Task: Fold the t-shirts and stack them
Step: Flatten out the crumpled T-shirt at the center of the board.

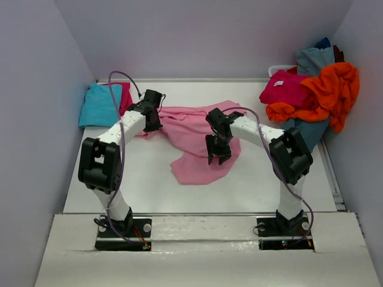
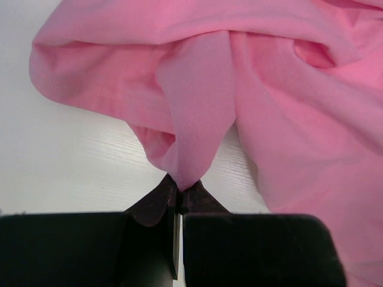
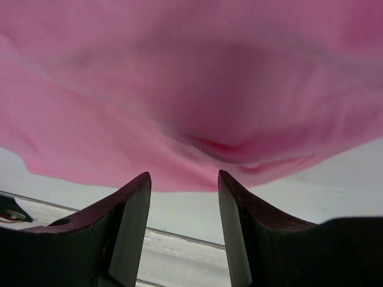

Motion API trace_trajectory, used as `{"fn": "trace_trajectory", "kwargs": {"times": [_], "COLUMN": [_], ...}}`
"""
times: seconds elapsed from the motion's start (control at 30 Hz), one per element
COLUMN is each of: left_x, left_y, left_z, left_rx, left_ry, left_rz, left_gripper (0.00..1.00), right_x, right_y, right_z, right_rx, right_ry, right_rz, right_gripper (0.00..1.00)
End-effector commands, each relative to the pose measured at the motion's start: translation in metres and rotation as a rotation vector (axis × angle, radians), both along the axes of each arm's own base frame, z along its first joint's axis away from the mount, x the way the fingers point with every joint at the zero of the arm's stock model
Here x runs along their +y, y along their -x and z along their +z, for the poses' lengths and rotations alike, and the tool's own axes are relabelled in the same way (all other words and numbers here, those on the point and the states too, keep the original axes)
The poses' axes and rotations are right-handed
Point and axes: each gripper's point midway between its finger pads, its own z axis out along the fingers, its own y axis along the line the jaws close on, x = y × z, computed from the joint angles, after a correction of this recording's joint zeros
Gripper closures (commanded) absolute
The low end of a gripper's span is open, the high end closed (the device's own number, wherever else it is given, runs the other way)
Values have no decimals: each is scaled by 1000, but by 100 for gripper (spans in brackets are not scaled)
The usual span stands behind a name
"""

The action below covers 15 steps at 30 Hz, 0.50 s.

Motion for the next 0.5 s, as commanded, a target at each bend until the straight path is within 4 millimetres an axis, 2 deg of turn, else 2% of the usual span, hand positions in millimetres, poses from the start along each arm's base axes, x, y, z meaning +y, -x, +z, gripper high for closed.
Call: {"fn": "trace_trajectory", "kwargs": {"times": [0.0,0.2,0.27,0.37,0.43,0.47], "left_x": [-1,-2,-3,-3,-3,-3], "left_y": [-13,-16,-16,-17,-18,-18], "left_z": [17,15,14,14,14,14], "left_rx": [-40,-37,-31,-33,-33,-33], "left_ry": [0,-5,-5,-7,-8,-8], "left_rz": [-6,-11,-15,-15,-14,-14], "left_gripper": [94,94,94,94,94,94], "right_x": [39,57,60,63,61,63], "right_y": [-30,-32,-26,-20,-8,-10], "right_z": [24,10,-6,-15,-25,-25], "right_rx": [-69,-38,-3,18,49,44], "right_ry": [-125,-144,-133,-137,-129,-134], "right_rz": [48,75,89,101,104,103], "right_gripper": [47,49,49,49,50,51]}}
